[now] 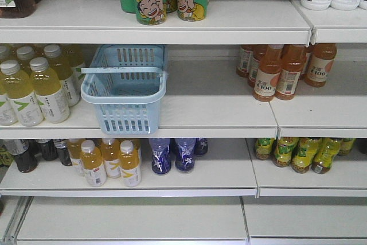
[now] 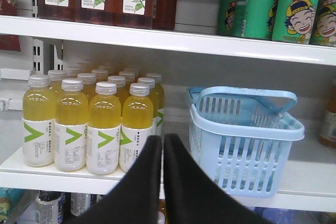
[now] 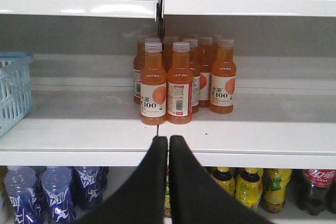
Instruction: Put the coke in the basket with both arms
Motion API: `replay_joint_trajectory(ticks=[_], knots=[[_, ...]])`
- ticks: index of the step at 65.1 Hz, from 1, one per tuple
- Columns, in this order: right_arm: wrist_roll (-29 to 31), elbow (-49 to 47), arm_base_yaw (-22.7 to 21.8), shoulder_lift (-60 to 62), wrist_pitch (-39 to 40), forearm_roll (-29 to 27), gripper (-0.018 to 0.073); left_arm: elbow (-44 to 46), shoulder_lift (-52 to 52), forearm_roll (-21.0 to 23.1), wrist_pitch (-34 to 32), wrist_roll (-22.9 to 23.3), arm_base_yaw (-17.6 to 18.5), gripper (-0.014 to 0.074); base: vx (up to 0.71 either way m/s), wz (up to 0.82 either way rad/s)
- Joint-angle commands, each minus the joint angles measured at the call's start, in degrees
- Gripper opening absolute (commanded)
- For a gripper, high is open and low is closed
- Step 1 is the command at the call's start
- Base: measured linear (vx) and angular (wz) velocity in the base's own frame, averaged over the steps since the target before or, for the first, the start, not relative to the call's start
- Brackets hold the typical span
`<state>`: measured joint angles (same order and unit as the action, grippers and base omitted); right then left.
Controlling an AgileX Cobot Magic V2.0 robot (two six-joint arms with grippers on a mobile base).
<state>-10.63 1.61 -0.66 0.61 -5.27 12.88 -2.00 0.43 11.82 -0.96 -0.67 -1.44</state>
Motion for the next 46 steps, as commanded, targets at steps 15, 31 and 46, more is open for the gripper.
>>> replay_joint_trajectory(ticks=[15,31,46], knots=[[0.4,0.42,-0.39,0.75,4.22,0.44,-0.0005,1.88,1.11,0.5,-4.08,0.67,0.19,-0.0006,0.0,0.0],[0.4,0.42,-0.39,0.75,4.22,0.44,-0.0005,1.88,1.11,0.5,-4.08,0.67,0.19,-0.0006,0.0,0.0],[0.4,0.42,-0.39,0.75,4.22,0.44,-0.0005,1.88,1.11,0.5,-5.19,0.67,0.19,-0.0006,0.0,0.0]])
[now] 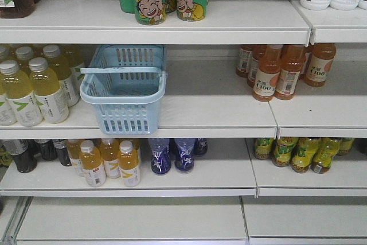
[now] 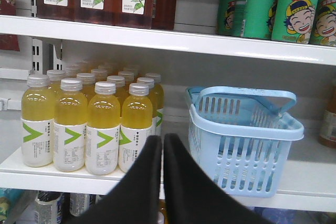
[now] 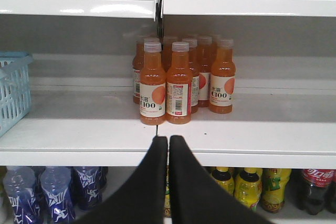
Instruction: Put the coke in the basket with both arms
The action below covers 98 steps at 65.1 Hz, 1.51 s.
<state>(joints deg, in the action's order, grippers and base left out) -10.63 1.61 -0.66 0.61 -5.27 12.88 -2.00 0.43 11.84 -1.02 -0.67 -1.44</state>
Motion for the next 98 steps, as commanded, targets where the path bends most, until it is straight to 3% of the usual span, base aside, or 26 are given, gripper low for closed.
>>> replay_joint_trajectory(ticks=[1,5,15,19,23,34,37,42,46,49,54,59,67,70,73,90,98], knots=[[0.4,0.42,-0.39,0.75,4.22,0.44,-0.0005,1.88,1.11,0.48,-5.39,0.67,0.19,-0.0006,0.0,0.0],[0.4,0.42,-0.39,0.75,4.22,0.44,-0.0005,1.88,1.11,2.47,-5.8,3.6,0.19,-0.0006,0.0,0.0],[0.4,0.42,-0.39,0.75,4.22,0.44,-0.0005,1.88,1.11,19.28,-3.17,25.22,0.19,-0.0006,0.0,0.0],[0.4,0.42,-0.39,0.75,4.22,0.44,-0.0005,1.88,1.11,23.6,-2.16,30.95,0.19,-0.0006,0.0,0.0],[0.4,0.42,-0.39,0.75,4.22,0.44,-0.0005,1.88,1.11,25.12,-1.79,33.7,0.19,-0.0006,0.0,0.0],[0.4,0.42,-0.39,0.75,4.22,0.44,-0.0005,2.0,1.11,26.33,-6.69,34.04,0.19,-0.0006,0.0,0.0],[0.4,0.42,-0.39,0.75,4.22,0.44,-0.0005,2.19,1.11,29.58,-6.62,36.63,0.26,-0.0006,0.0,0.0],[0.4,0.42,-0.39,0.75,4.22,0.44,-0.0005,3.14,1.11,38.93,-5.37,45.2,0.26,-0.0006,0.0,0.0],[0.4,0.42,-0.39,0.75,4.22,0.44,-0.0005,5.58,1.11,45.8,-1.66,51.55,0.26,-0.0006,0.0,0.0],[0.4,0.42,-0.39,0.75,4.22,0.44,-0.0005,8.41,1.11,49.44,2.56,53.84,0.26,-0.0006,0.0,0.0],[0.4,0.42,-0.39,0.75,4.22,0.44,-0.0005,15.16,1.11,52.6,7.05,52.87,0.26,-0.0006,0.0,0.0],[0.4,0.42,-0.39,0.75,4.22,0.44,-0.0005,23.05,0.88,52.86,7.82,50.37,0.2,-0.0006,0.0,0.0],[0.4,0.42,-0.39,0.75,4.22,0.44,-0.0005,34.31,-2.41,52.71,3.4,36.55,0.16,-0.0006,0.0,0.0],[0.4,0.42,-0.39,0.75,4.22,0.44,-0.0005,38.18,-4.95,52.79,3.22,29.09,0.16,-0.0006,0.0,0.0],[0.4,0.42,-0.39,0.75,4.22,0.44,-0.0005,40.79,-7.57,53.17,4.1,24.49,0.21,-0.0006,0.0,0.0],[0.4,0.42,-0.39,0.75,4.22,0.44,-0.0005,45.41,-28.85,53.28,12.69,9.95,0.21,-0.0006,0.0,0.0],[0.4,0.42,-0.39,0.75,4.22,0.44,-0.0005,45.41,-39.62,59.75,18.29,4.53,0.21,-0.0006,0.0,0.0]])
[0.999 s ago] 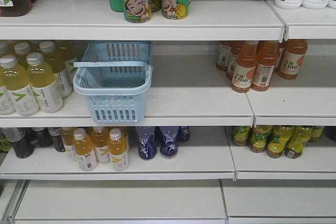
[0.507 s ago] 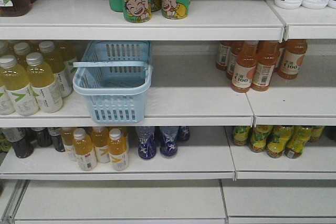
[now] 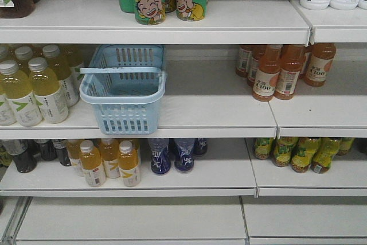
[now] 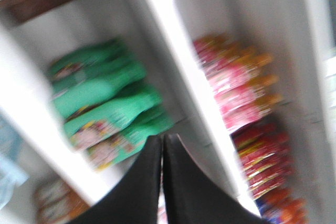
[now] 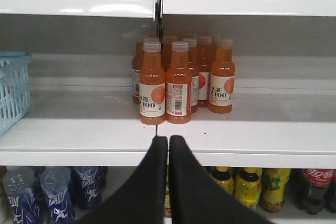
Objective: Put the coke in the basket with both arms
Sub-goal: 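Reach the left gripper toward the light-blue basket's handle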
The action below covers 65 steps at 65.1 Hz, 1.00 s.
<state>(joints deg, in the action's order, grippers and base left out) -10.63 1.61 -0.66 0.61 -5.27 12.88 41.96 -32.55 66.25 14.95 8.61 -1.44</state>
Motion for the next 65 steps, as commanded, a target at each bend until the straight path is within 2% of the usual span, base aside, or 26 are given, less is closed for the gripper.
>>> replay_joint_trajectory(ticks=[1,7,14,17,21,24,32,40,46,55,65], knots=[[0.4,0.42,-0.39,0.75,4.22,0.44,-0.0005,1.45,-7.74,6.3,2.74,-5.89,0.21,-0.0006,0.0,0.0],[0.4,0.42,-0.39,0.75,4.22,0.44,-0.0005,1.45,-15.3,15.36,5.42,-16.39,0.21,-0.0006,0.0,0.0],[0.4,0.42,-0.39,0.75,4.22,0.44,-0.0005,1.45,-23.22,31.38,9.57,-34.49,0.21,-0.0006,0.0,0.0],[0.4,0.42,-0.39,0.75,4.22,0.44,-0.0005,1.45,-25.89,36.29,11.63,-40.55,0.21,-0.0006,0.0,0.0],[0.4,0.42,-0.39,0.75,4.22,0.44,-0.0005,2.12,-29.84,36.23,14.25,-45.83,0.21,-0.0006,0.0,0.0],[0.4,0.42,-0.39,0.75,4.22,0.44,-0.0005,2.19,-32.36,36.23,15.73,-47.85,0.21,-0.0006,0.0,0.0],[0.4,0.42,-0.39,0.75,4.22,0.44,-0.0005,2.13,-38.89,36.23,19.76,-48.63,0.21,-0.0006,0.0,0.0],[0.4,0.42,-0.39,0.75,4.22,0.44,-0.0005,2.2,-44.54,36.23,20.12,-53.79,0.21,-0.0006,0.0,0.0],[0.4,0.42,-0.39,0.75,4.22,0.44,-0.0005,3.18,-48.19,36.23,21.71,-55.73,0.21,-0.0006,0.0,0.0],[0.4,0.42,-0.39,0.75,4.22,0.44,-0.0005,8.61,-53.67,36.23,28.44,-58.61,0.21,-0.0006,0.0,0.0],[0.4,0.42,-0.39,0.75,4.22,0.44,-0.0005,14.6,-59.23,36.23,32.92,-58.62,0.21,-0.0006,0.0,0.0]])
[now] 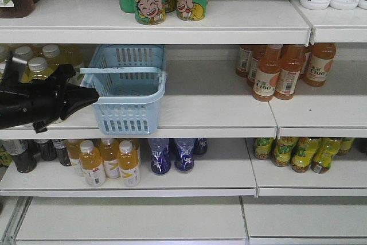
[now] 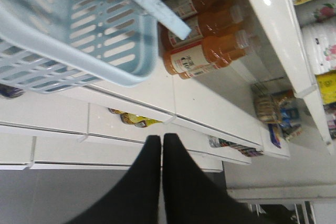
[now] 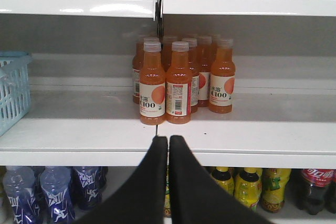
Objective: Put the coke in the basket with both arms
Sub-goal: 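Reach the left gripper toward the light-blue basket's handle, then close the left gripper on the basket handle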
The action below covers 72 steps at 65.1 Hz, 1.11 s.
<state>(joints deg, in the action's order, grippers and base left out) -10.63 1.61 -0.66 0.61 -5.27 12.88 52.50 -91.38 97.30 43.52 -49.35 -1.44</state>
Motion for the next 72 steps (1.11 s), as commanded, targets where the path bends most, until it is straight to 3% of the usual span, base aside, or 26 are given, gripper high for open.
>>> replay_joint_trajectory(ticks=[1,16,34,41,56,72], knots=[[0.4,0.42,-0.39,0.75,4.22,0.44,-0.0005,4.41,-0.74,5.17,4.35,-0.66,0.21,-0.0006,0.0,0.0],[0.4,0.42,-0.39,0.75,4.22,0.44,-0.0005,7.61,-3.14,5.17,4.96,-0.45,0.21,0.0078,0.0,0.0],[0.4,0.42,-0.39,0.75,4.22,0.44,-0.0005,8.08,-3.14,5.17,2.33,0.29,0.21,0.0463,0.0,0.0],[0.4,0.42,-0.39,0.75,4.22,0.44,-0.0005,8.22,-3.14,5.17,0.79,2.24,0.21,0.0554,0.0,0.0],[0.4,0.42,-0.39,0.75,4.22,0.44,-0.0005,8.28,-3.14,5.17,-1.98,4.83,0.21,0.0564,0.0,0.0],[0.4,0.42,-0.39,0.75,4.22,0.44,-0.0005,12.07,-4.88,5.17,-1.38,7.48,0.21,0.051,0.0,0.0]])
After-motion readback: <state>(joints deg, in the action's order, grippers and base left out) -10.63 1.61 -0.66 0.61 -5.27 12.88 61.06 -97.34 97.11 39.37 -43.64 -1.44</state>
